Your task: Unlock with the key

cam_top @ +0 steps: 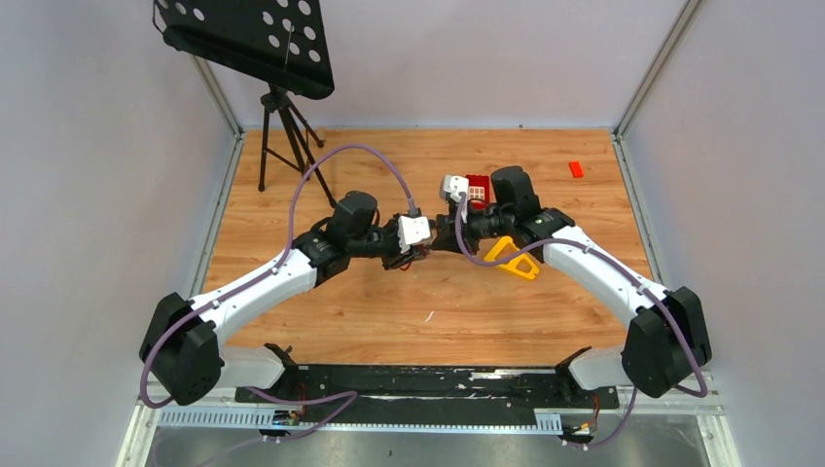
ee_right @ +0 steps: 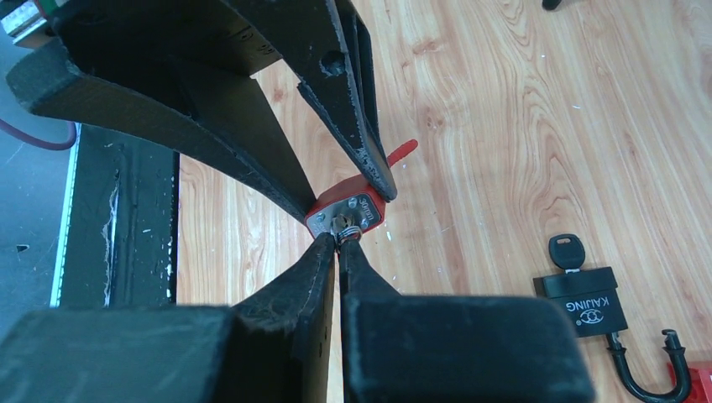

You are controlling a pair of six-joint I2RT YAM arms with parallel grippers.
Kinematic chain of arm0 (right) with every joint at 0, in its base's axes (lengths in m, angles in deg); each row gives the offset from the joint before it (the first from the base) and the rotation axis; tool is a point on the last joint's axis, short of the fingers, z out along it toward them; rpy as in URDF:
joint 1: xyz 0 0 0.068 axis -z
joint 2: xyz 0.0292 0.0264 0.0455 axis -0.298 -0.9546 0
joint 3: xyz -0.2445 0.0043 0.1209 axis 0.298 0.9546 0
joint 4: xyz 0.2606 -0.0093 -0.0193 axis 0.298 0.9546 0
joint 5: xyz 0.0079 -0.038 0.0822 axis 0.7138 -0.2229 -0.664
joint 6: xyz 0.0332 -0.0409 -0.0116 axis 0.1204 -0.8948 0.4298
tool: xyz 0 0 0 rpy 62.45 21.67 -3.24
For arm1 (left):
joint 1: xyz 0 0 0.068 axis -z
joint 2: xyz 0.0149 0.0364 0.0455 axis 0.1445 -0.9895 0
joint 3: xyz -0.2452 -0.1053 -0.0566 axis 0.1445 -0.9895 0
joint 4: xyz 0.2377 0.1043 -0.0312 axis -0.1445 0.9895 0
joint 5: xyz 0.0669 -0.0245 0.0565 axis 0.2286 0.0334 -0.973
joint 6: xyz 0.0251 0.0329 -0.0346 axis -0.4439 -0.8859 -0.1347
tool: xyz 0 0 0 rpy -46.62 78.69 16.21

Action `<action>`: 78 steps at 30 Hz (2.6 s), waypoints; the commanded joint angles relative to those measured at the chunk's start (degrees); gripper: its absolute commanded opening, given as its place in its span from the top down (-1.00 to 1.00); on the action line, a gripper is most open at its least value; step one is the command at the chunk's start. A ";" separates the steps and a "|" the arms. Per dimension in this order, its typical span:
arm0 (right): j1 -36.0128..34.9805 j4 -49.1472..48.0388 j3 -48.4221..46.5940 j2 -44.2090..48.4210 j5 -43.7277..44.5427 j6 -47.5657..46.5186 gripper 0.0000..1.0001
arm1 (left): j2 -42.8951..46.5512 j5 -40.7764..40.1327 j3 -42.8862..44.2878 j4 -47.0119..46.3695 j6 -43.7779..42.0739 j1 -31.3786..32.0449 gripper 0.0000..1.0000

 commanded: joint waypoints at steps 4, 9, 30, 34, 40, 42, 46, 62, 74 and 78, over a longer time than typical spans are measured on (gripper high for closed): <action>0.02 0.28 -0.66 0.03 -4.22 4.78 0.75 | 0.88 -5.32 1.80 -4.22 -1.16 -0.88 1.00; 1.04 -1.12 -1.24 0.99 -2.87 7.96 0.01 | 0.76 -5.50 1.89 -4.23 -1.02 -0.88 1.00; 3.56 -7.66 -9.58 -12.87 -6.74 28.70 -0.10 | -0.57 -6.43 1.52 -4.52 -1.23 0.03 1.00; 3.57 -8.17 -10.50 -13.83 -6.86 30.03 -0.10 | -1.13 -7.20 1.58 -4.41 -1.61 0.75 1.00; 2.96 -6.50 -11.42 -15.72 -5.02 29.76 -0.07 | -1.61 -9.13 2.14 -4.46 -1.65 1.80 1.00; 2.57 -6.04 -11.23 -16.34 -4.34 29.35 -0.07 | -1.63 -10.02 2.36 -4.58 -1.28 1.85 1.00; 2.24 -5.87 -10.60 -16.98 -3.68 28.95 -0.06 | -1.39 -11.30 2.47 -4.75 -0.97 1.85 1.00; -0.39 -3.81 -11.25 -20.02 0.12 27.52 0.16 | -3.45 -16.03 3.87 -4.41 -0.45 2.94 1.00; -1.61 -2.71 -13.41 -23.42 -0.68 27.31 0.89 | -3.86 -20.44 3.68 -5.02 -0.41 3.69 1.00; -0.10 -1.96 -13.73 -22.44 -1.55 25.03 1.00 | -3.38 -18.38 3.60 -3.13 -1.85 3.61 0.68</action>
